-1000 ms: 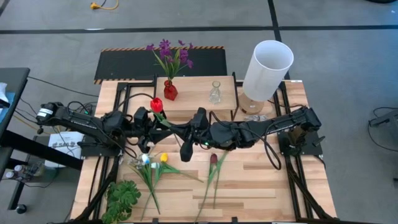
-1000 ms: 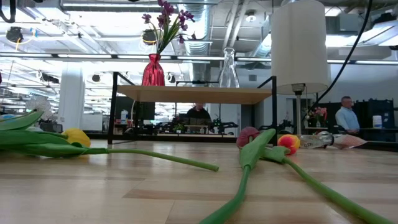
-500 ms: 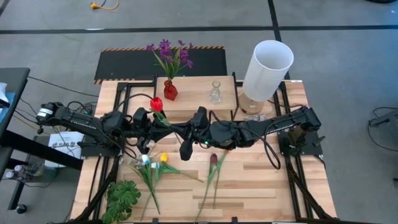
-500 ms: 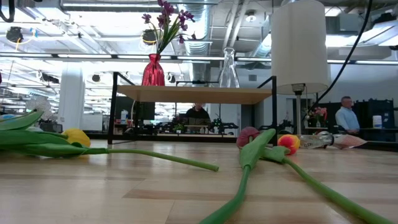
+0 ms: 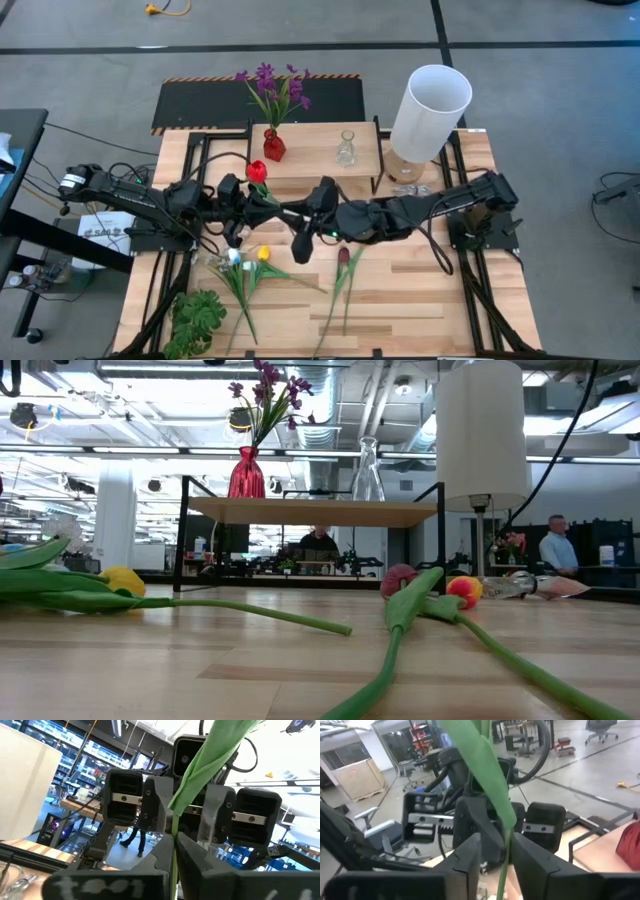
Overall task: Pick and place flowers into a vace then onto a shelf
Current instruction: Put the red flower into the red vase on the shelf
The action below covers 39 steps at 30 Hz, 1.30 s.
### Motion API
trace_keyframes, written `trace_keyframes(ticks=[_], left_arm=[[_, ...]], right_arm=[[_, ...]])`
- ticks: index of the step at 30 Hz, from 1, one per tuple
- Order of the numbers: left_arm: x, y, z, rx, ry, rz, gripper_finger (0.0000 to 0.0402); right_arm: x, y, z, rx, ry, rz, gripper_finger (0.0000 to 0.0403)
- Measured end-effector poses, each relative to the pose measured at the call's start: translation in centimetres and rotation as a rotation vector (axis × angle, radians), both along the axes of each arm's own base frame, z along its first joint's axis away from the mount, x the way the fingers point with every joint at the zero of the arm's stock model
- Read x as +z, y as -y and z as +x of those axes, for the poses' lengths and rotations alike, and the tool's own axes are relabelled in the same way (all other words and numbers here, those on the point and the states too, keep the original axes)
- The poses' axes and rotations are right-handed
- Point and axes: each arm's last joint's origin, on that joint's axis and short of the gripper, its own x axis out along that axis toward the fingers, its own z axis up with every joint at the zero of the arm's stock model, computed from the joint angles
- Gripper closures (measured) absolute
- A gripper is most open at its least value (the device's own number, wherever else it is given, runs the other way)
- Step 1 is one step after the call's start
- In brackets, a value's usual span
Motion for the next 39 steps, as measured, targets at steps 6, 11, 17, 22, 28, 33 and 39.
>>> trace_keyframes(ticks=[6, 11, 17, 22, 28, 33, 39], left_arm=[[0.8, -0.3, -0.7, 0.047, 0.045, -0.041, 0.0401], [1.4, -1.2, -1.9, 0.145, 0.037, -0.093, 0.0401], [1.9, -2.9, -4.0, 0.321, 0.007, -0.131, 0.0401], [2.9, -4.3, -6.1, 0.491, 0.059, -0.126, 0.0401], [3.8, -5.5, -8.0, 0.705, 0.063, -0.077, 0.0401], [5.7, -5.9, -8.2, 0.817, 0.015, 0.022, 0.0401], [7.5, -6.4, -8.6, 0.984, -0.097, 0.069, 0.0401]], right_arm=[[-0.6, -2.7, -1.7, 0.07, -0.092, 0.052, 0.0262], [-0.8, -4.9, -3.9, 0.069, -0.168, 0.097, 0.0249], [-2.7, -7.5, -6.5, 0.008, -0.315, 0.129, 0.0253], [-4.5, -8.4, -9.2, -0.125, -0.462, 0.189, 0.0271], [-5.7, -9.1, -11.7, -0.246, -0.548, 0.212, 0.0291], [-6.7, -9.4, -12.2, -0.272, -0.554, 0.173, 0.0301], [-7.9, -9.3, -12.3, -0.288, -0.581, 0.184, 0.0305]])
